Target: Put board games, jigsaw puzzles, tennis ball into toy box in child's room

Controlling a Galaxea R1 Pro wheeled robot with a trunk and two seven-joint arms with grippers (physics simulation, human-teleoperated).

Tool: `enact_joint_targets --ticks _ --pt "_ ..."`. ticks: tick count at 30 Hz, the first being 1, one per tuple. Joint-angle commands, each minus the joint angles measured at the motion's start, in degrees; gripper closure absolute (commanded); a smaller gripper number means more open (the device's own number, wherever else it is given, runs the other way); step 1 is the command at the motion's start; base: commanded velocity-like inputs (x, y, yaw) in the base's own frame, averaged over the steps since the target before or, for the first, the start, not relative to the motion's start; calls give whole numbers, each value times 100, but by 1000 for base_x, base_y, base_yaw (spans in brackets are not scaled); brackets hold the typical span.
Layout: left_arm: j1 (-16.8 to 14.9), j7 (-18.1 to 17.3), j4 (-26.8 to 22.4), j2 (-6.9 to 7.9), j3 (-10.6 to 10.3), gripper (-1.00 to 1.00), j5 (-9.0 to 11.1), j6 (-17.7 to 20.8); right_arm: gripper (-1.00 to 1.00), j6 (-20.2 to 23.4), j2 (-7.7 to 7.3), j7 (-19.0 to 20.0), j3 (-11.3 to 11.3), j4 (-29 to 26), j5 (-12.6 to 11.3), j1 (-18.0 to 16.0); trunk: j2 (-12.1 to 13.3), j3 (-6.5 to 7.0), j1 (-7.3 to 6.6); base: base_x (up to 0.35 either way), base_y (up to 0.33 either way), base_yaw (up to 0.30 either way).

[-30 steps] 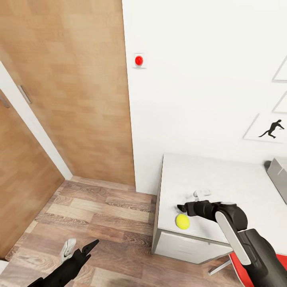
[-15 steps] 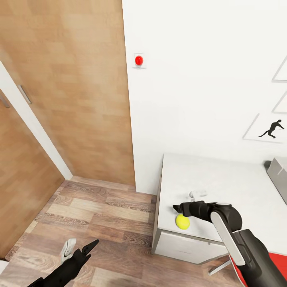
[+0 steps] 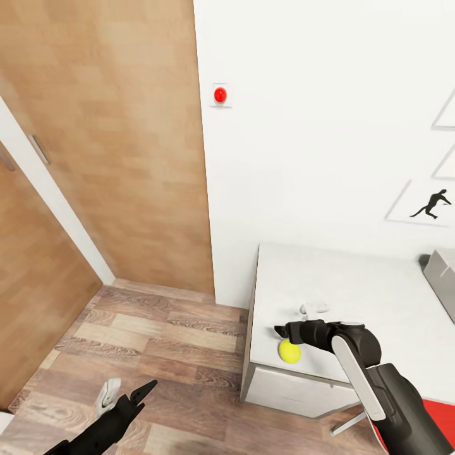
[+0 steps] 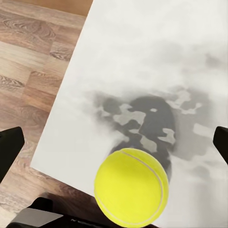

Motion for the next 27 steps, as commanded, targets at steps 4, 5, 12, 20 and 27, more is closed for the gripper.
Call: enact_joint_targets --ticks 4,5,12,20,27 --pt "0 5 -5 4 -4 -100 40 21 -100 20 0 -44 8 -1 -28 -5 -10 -27 3 0 0 0" --pt "0 5 -5 4 -4 -100 40 21 -100 20 0 -44 8 -1 -28 -5 -10 -33 3 0 0 0" --pt "0 5 -5 4 -9 -100 40 21 -100 20 1 -57 1 3 -28 -5 -10 -85 3 0 0 0" --pt "0 5 -5 4 -12 -100 40 21 -100 20 2 -60 -4 4 -28 -5 -10 -156 3 0 0 0" --pt "0 5 -4 4 -13 -100 40 21 -100 20 2 -61 -2 5 -22 -5 -10 -220 3 0 0 0"
